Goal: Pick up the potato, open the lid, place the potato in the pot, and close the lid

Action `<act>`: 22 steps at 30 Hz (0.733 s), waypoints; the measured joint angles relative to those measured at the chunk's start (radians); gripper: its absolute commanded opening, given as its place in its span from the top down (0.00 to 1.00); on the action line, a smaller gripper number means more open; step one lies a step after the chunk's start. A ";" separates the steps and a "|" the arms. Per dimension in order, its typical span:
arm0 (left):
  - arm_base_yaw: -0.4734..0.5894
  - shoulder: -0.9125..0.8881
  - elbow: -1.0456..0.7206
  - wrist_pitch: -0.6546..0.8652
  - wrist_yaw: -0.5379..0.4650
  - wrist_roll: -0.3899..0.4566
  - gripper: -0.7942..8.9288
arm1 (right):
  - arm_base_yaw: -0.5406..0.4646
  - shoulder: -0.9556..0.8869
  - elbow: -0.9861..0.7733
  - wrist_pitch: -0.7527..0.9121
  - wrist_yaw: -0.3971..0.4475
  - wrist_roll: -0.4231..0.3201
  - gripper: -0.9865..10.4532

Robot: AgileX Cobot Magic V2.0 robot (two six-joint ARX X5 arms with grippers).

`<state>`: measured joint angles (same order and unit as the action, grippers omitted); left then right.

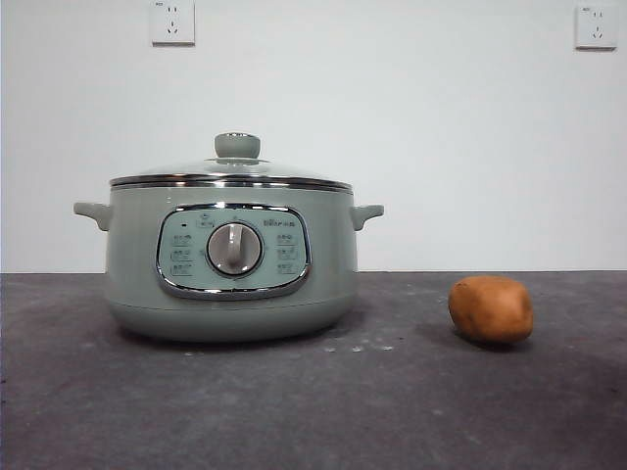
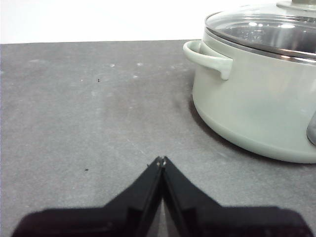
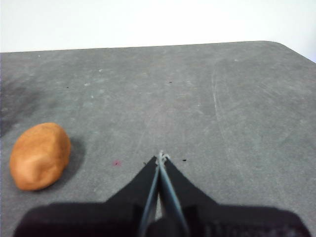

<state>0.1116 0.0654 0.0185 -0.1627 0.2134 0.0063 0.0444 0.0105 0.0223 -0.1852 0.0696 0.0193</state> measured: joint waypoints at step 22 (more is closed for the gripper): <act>0.000 0.038 0.141 -0.078 0.045 -0.125 0.93 | 0.000 0.033 0.148 -0.008 -0.030 0.126 0.92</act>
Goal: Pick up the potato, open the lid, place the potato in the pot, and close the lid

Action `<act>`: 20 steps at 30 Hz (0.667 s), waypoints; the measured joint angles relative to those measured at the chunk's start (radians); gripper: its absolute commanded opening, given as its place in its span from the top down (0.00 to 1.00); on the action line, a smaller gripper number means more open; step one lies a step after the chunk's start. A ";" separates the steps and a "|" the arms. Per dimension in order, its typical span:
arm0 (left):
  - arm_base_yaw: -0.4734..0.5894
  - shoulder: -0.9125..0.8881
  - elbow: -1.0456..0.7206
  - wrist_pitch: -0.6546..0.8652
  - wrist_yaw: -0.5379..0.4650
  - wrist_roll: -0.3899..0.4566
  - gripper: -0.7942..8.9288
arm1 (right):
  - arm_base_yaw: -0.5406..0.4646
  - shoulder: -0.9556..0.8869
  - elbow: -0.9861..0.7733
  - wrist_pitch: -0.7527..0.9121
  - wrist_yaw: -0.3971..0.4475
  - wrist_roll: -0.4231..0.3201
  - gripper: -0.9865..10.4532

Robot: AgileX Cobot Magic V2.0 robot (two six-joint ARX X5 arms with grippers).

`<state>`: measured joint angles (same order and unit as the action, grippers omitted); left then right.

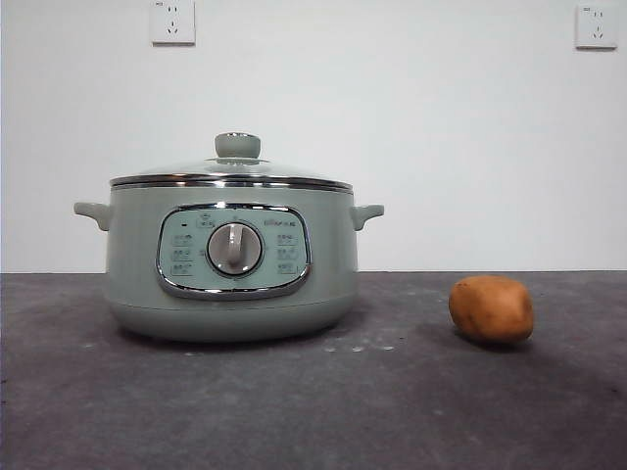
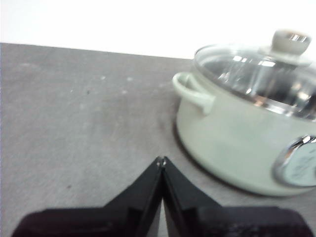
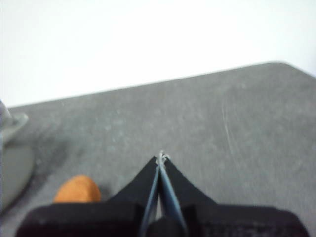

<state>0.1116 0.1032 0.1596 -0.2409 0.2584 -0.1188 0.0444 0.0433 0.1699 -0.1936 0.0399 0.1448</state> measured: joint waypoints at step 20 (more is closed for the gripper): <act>-0.001 0.311 0.553 -0.334 0.223 -0.008 0.93 | 0.001 0.487 0.686 -0.456 -0.256 -0.115 0.92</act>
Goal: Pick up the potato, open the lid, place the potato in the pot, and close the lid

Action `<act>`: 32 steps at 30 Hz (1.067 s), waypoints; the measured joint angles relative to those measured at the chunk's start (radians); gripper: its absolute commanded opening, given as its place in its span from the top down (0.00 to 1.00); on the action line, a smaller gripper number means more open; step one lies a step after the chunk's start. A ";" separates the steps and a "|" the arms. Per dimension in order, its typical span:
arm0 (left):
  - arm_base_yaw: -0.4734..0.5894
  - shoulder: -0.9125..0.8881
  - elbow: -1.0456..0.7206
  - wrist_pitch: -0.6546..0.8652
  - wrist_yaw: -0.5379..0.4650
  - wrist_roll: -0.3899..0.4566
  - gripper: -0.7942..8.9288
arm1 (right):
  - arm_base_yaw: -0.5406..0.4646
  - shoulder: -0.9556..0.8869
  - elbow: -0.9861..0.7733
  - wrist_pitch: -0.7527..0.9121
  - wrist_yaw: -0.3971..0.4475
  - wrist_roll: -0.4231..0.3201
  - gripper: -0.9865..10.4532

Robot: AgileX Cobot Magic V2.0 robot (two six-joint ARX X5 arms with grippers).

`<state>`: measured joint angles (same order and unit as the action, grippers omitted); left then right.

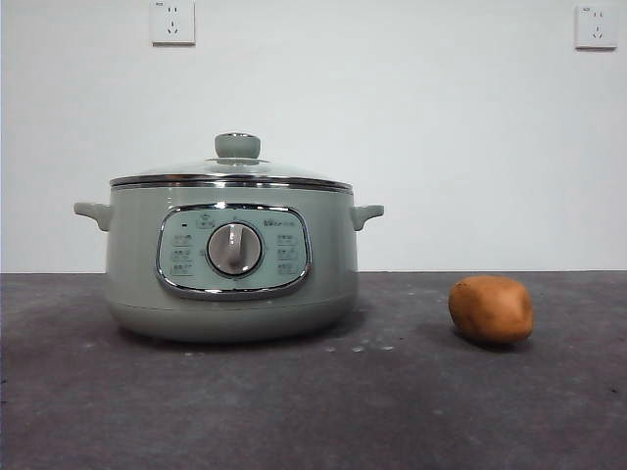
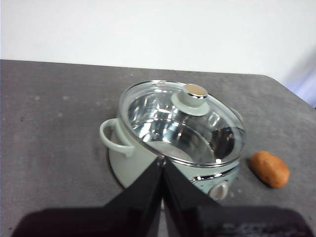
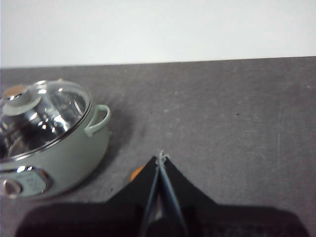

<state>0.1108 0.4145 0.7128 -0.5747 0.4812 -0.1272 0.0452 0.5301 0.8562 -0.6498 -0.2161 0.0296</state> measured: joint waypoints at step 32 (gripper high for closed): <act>-0.032 0.116 0.177 -0.121 0.026 0.038 0.29 | 0.000 0.133 0.144 -0.142 -0.045 -0.067 0.28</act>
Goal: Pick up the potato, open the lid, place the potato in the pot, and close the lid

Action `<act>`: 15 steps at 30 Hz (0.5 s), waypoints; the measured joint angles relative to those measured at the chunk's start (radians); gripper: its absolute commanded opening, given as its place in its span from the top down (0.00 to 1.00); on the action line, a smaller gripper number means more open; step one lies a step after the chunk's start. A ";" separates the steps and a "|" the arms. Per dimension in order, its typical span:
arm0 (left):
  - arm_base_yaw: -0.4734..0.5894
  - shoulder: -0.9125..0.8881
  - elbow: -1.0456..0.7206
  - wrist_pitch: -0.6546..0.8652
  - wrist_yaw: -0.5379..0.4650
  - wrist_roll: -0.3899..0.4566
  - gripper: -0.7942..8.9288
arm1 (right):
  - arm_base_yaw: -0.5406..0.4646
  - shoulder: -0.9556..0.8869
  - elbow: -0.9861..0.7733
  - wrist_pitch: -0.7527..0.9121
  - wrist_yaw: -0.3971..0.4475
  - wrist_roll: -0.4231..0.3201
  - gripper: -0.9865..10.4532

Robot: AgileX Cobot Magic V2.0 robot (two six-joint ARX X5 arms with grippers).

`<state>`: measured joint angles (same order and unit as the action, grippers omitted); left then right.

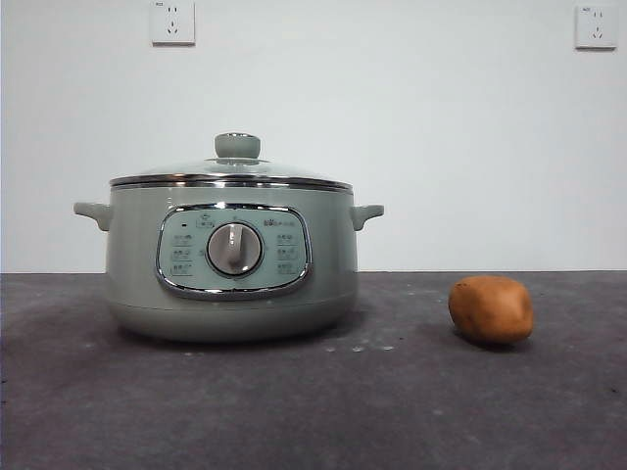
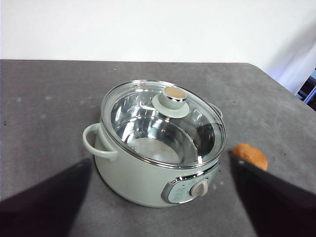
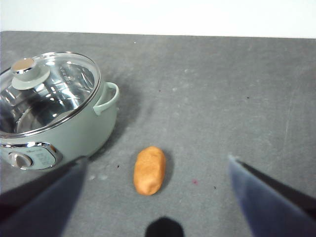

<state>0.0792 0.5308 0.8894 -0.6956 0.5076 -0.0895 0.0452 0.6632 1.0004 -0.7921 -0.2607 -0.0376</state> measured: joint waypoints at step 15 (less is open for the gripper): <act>0.000 0.022 0.001 0.000 0.000 0.003 0.29 | 0.028 0.243 0.003 0.132 -0.102 0.041 0.28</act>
<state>0.0792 0.5526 0.8906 -0.6960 0.5079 -0.0864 0.0731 0.9062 1.0039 -0.6598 -0.3630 0.0036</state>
